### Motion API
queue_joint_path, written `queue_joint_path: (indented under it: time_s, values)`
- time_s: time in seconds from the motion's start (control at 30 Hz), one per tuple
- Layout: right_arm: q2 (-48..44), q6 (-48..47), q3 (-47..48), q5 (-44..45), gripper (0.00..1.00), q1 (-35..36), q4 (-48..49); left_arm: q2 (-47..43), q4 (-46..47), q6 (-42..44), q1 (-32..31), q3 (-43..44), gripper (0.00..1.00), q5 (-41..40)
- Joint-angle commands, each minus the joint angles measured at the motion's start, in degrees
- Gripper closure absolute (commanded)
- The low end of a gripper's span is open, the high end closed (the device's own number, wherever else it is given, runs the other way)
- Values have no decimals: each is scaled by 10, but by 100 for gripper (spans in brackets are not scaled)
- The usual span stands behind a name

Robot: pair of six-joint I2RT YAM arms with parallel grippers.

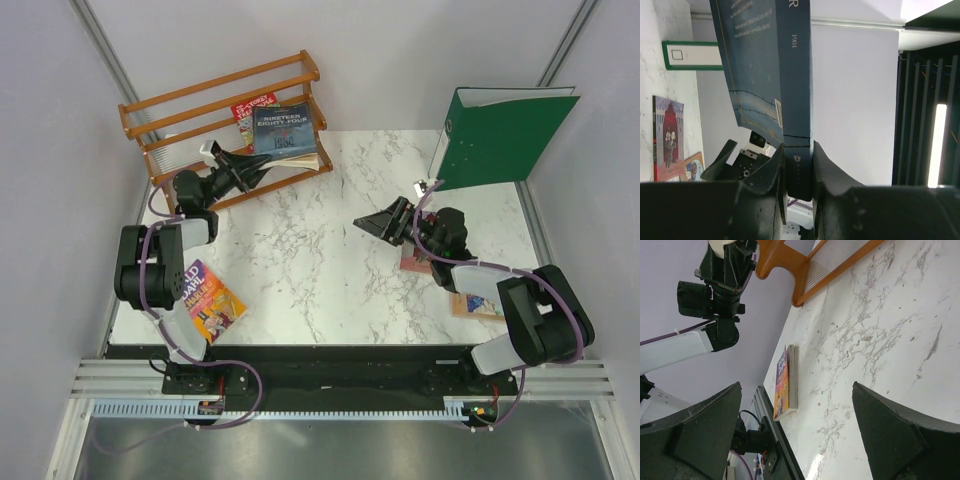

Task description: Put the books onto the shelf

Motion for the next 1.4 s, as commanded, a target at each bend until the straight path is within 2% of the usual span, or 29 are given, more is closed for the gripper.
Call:
queue_joint_path:
  time_s: [0.0,0.47,1.0,1.37]
  values:
    - [7,4,-4,-11,2,-1,42,-7,270,-27,25,38,98,-24]
    - [21,20,-9,-18,2,-1,69,18,267,-39,51,62,98,-48]
    - [21,18,-7,-18,2,-1,63,55,112,31,53,157,98,-65]
    - [26,16,-5,-20,2,-1,61,104,75,41,53,184,98,-79]
